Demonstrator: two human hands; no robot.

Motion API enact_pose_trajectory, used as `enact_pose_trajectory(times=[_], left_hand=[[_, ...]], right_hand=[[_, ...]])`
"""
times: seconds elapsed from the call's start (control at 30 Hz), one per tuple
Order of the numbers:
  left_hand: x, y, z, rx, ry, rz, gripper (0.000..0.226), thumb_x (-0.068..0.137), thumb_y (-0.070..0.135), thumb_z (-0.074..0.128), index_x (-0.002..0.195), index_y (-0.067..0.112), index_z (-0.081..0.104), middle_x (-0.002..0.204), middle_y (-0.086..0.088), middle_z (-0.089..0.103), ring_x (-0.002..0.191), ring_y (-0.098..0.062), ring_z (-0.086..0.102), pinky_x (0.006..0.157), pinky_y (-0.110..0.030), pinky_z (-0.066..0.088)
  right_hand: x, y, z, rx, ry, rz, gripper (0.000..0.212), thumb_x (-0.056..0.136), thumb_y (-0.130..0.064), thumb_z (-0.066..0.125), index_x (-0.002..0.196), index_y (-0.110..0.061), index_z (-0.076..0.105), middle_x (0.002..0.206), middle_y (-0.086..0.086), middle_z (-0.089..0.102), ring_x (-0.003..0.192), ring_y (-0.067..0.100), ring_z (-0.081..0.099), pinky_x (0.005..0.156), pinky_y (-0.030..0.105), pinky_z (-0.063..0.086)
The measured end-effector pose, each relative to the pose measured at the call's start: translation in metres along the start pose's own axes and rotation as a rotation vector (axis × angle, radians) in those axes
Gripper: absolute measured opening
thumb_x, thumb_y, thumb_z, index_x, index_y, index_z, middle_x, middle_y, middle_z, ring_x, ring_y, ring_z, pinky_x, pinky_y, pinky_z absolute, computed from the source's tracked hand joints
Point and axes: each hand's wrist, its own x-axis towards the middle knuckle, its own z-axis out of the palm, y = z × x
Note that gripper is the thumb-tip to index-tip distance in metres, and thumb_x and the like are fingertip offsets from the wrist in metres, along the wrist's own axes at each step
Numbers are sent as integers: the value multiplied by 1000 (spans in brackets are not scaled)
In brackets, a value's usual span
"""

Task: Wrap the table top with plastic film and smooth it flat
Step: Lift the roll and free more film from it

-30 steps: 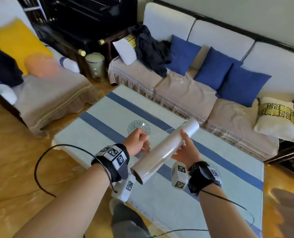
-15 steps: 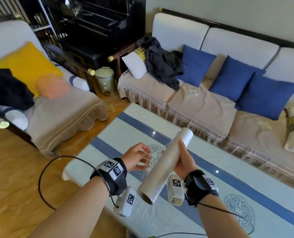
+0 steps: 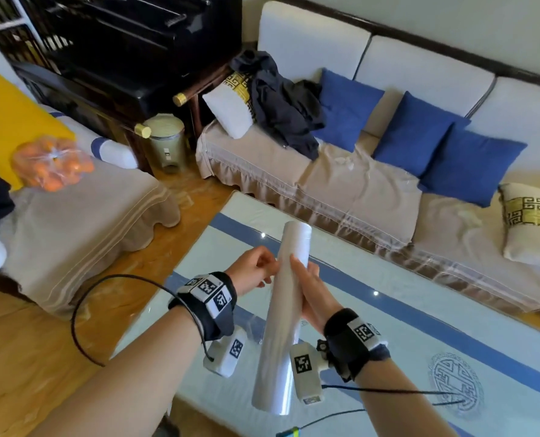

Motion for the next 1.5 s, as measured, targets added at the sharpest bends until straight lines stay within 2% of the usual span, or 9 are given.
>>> enact_pose_trajectory(times=[0.17,0.3,0.47,0.67,0.83,1.1,1.2,1.33,1.5], left_hand=[[13,-18,-27,2,55,-48,12,98,17,50,90,11,45,80,-5,50,65,-14,47,64,-23,46],[19,-25,-58,-103,76,-47,14,98,25,50,88,16,48,87,-7,57,66,-14,53,68,-26,48],[31,-5,-90,-81,22,48,25,94,46,51,99,21,50,99,3,61,80,-11,62,69,-24,49],[37,-10,-113,86,98,74,20,98,32,50,104,13,49,97,0,59,76,-8,61,61,-19,43],[48,-13,-131,79,114,75,10,99,21,48,100,12,49,92,-1,58,75,-9,57,62,-18,42],[57,-22,-165,1,167,6,14,99,13,46,85,18,45,87,-1,57,75,-14,60,66,-24,48],[59,-18,-167,-202,161,-85,10,101,9,40,91,10,42,93,-10,64,77,-20,67,69,-31,57],[63,-10,-168,-482,92,-229,11,102,10,38,96,8,46,78,-13,69,68,-23,70,55,-29,58],[84,-12,-173,-627,40,-248,14,100,12,41,92,6,51,71,-13,72,66,-23,73,56,-30,58]], right_hand=[[0,8,14,6,51,-22,60,88,-34,72,132,-24,32,116,20,62,93,32,70,79,48,60],[4,13,25,-50,115,-40,63,88,-28,73,135,-23,32,121,19,58,105,35,66,86,53,58],[21,9,67,-347,129,-152,66,88,-26,73,133,-22,25,110,3,56,94,16,63,78,33,58],[36,0,104,-454,127,-172,69,89,-31,71,131,-24,17,116,8,55,93,18,63,73,29,55],[45,-12,118,-418,116,-194,73,90,-26,71,138,-14,17,117,8,52,100,22,61,87,40,57],[55,-15,114,-363,55,-146,64,86,-30,75,131,-19,31,108,3,59,76,2,69,62,20,56],[60,-18,117,-344,29,-150,65,84,-30,77,132,-20,34,112,6,60,86,9,69,67,26,58],[67,-25,116,-248,-44,-152,73,71,-33,81,130,-17,43,122,18,60,108,36,65,92,55,54],[86,-30,107,-92,-133,-153,57,80,-27,72,133,-26,51,123,13,61,105,25,63,89,47,55]])
